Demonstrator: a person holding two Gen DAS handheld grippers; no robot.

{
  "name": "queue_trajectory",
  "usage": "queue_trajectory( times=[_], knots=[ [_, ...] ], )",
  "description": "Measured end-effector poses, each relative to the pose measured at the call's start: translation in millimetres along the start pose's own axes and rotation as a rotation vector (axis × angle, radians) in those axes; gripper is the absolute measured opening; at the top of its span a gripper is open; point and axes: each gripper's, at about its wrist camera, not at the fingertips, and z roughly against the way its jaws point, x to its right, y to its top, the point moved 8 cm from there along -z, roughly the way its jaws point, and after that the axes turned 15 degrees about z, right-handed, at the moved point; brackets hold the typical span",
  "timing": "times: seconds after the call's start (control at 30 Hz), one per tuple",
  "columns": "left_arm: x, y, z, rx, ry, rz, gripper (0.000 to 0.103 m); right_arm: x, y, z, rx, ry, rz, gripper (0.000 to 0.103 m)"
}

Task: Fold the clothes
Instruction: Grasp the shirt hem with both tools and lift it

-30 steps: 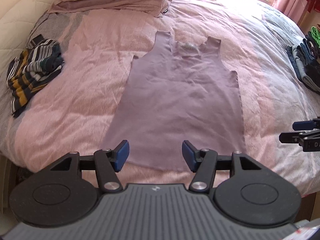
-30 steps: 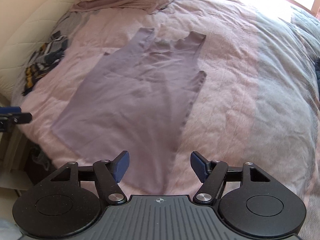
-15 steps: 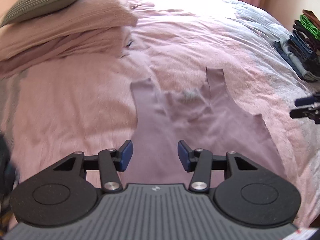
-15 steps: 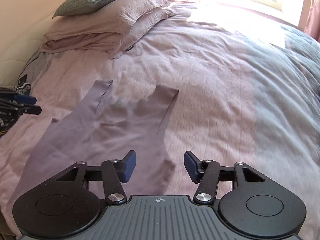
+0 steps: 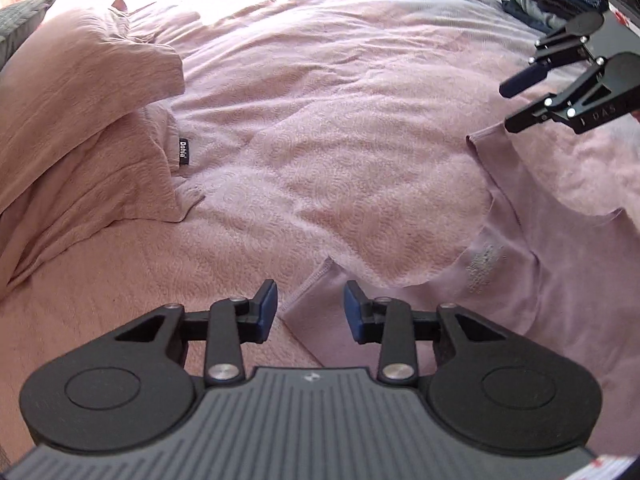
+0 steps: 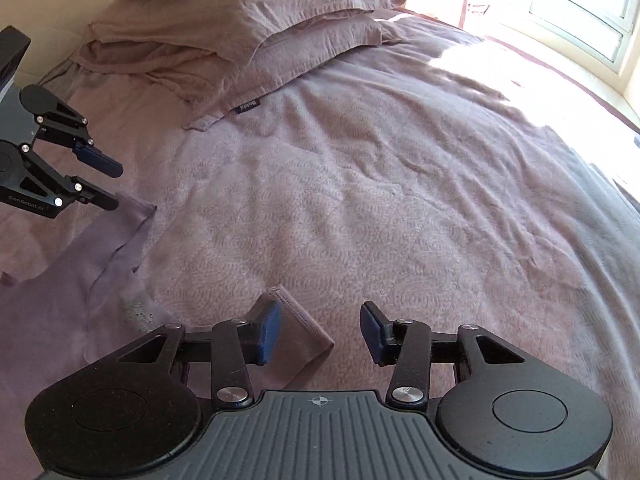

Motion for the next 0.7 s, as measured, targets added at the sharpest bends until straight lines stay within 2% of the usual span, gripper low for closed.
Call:
queue_trajectory(
  times=[0.23, 0.27, 0.3, 0.33, 0.4, 0.47, 0.57, 0.7],
  knots=[
    [-9, -6, -39, -0.076, 0.002, -0.090, 0.024, 4, -6, -27, -0.017, 0.062, -0.005, 0.041],
    [-9, -6, -41, -0.078, -0.003, -0.088, 0.024, 4, -7, -28, -0.015, 0.073, -0.004, 0.032],
    [-9, -7, -43, -0.084, -0.007, -0.082, 0.021, 3, -7, -28, -0.012, 0.091, -0.004, 0.014],
    [-7, -7, -44, -0.088, -0.016, -0.080, 0.014, 2, -7, -29, -0.015, 0.099, -0.002, 0.002],
    [-1, -9, -44, -0.093, -0.024, -0.096, 0.004, 1, -6, -23, 0.002, 0.096, -0.005, 0.000],
    [5, -10, -39, -0.075, -0.011, -0.113, 0.002, -2, -4, -10, 0.026, 0.065, 0.012, 0.000],
    [8, -7, -16, -0.013, -0.012, -0.074, 0.002, -15, -2, 24, 0.083, -0.012, 0.089, 0.000],
    [16, -11, 51, 0.115, -0.028, 0.018, 0.001, -44, -7, 92, 0.187, -0.097, 0.168, 0.000]
  ],
)
